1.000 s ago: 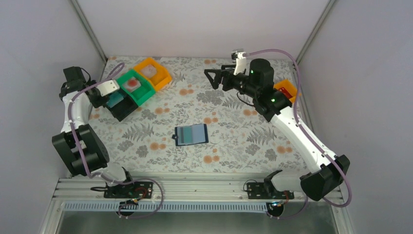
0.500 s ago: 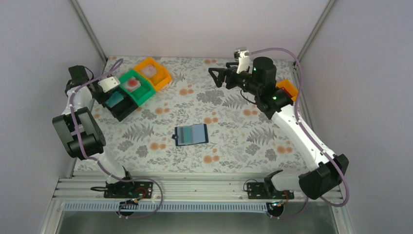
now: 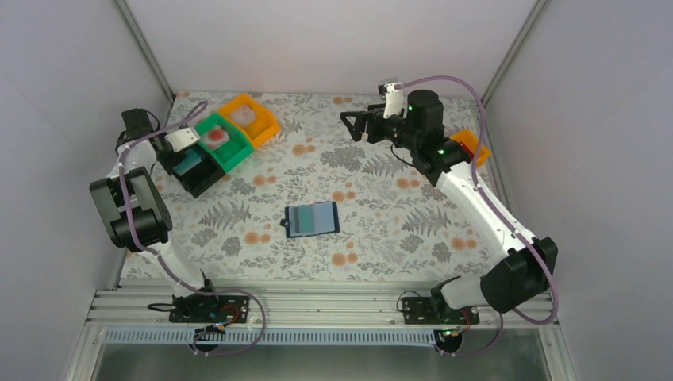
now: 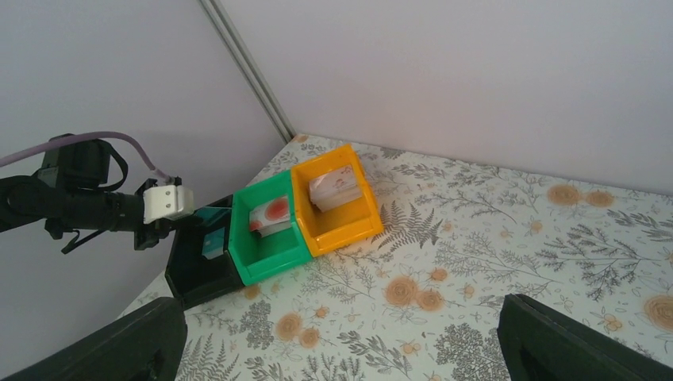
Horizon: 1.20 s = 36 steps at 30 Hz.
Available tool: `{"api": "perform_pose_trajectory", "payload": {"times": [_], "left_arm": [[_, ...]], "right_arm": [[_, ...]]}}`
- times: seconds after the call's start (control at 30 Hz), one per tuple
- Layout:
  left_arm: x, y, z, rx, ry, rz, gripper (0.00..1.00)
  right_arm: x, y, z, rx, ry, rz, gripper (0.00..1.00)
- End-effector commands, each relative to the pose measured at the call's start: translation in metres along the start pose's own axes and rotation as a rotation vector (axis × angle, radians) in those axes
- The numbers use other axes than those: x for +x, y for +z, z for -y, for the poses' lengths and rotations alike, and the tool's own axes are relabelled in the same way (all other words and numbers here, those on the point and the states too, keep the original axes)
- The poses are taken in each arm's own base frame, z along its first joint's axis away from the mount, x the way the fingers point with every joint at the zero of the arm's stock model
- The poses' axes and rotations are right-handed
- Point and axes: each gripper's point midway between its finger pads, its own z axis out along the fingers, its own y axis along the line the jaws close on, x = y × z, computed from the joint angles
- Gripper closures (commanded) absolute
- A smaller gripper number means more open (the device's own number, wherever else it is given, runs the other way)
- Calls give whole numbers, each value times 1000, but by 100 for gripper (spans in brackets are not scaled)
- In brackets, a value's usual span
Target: Take the credit cards out of the card holder
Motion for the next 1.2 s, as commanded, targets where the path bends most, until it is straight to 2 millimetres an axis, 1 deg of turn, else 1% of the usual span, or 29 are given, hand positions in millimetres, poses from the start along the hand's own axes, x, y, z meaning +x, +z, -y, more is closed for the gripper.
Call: {"api": "perform_pose_trajectory", "payload": {"times": [0.0, 0.07, 0.13, 0.27, 0.43, 0.7, 0.9, 1.0, 1.1, 1.17], "left_arm": [[15, 17, 10, 17, 8, -54, 98], [15, 16, 10, 24, 6, -59, 98], [14, 10, 9, 17, 12, -58, 98], [18, -3, -2, -12, 2, -97, 98], [27, -4, -2, -34, -26, -152, 98], [31, 3, -3, -49, -92, -241, 97], [41, 9, -17, -79, -137, -318, 98], [40, 15, -12, -64, -122, -328, 98], [36, 24, -2, -41, -88, -331, 98], [33, 28, -1, -41, -79, -326, 98]], "right_arm": [[-17, -5, -6, -29, -19, 36, 1], [-17, -5, -7, -36, -16, 33, 1], [-17, -5, -7, -37, -14, 32, 1], [-18, -7, -7, -37, -15, 34, 1], [-18, -7, -9, -48, -18, 29, 1], [-16, -5, -9, -54, -19, 22, 1], [-17, -5, -10, -61, -20, 19, 1], [-16, -5, -9, -53, -20, 16, 1], [-14, -6, -8, -49, -20, 9, 1], [-14, -6, -6, -40, -19, 9, 1]]}}
